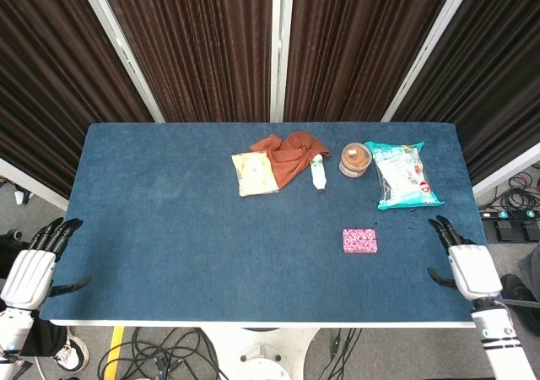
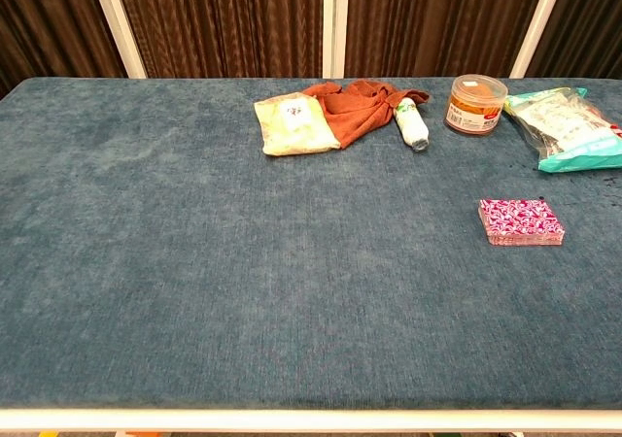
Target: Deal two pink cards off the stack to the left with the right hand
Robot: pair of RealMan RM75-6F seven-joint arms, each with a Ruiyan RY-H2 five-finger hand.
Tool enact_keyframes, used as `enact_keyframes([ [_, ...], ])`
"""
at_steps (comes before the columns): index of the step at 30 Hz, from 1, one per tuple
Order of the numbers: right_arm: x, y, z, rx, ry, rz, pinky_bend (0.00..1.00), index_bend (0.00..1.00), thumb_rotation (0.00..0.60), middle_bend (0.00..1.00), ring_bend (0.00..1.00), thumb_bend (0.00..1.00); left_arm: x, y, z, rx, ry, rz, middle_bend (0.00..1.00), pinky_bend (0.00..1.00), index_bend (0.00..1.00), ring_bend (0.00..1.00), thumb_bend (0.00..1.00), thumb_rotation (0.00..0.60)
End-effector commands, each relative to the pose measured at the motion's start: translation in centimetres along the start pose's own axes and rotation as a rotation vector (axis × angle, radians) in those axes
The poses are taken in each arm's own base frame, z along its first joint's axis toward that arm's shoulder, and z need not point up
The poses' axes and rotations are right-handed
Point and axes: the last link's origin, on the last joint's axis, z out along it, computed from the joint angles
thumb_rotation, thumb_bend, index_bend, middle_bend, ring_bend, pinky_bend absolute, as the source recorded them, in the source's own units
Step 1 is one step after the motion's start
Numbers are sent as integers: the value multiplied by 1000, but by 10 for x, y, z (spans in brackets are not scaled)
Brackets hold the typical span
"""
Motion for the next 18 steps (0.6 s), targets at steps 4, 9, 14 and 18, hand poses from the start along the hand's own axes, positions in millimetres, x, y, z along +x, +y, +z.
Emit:
enact_keyframes([
  [4,-7,-20,20,50,-33,-37,877,164,600,165,729,145,0,-1,-1,2,-3,-2,100,126,91,0,16,600],
  [9,-15,-36,41,61,-48,-99,876,202,600,176,747,145,-1,-3,-1,6,-4,-5,100,126,91,0,15,600],
  [14,-26,-50,64,48,-134,-145,876,206,600,172,748,145,-1,-4,-1,8,0,-7,101,127,92,0,16,600],
  [18,-35,-63,76,46,-189,-151,876,206,600,153,748,146,0,-6,-2,13,-4,-8,100,126,92,0,15,600],
])
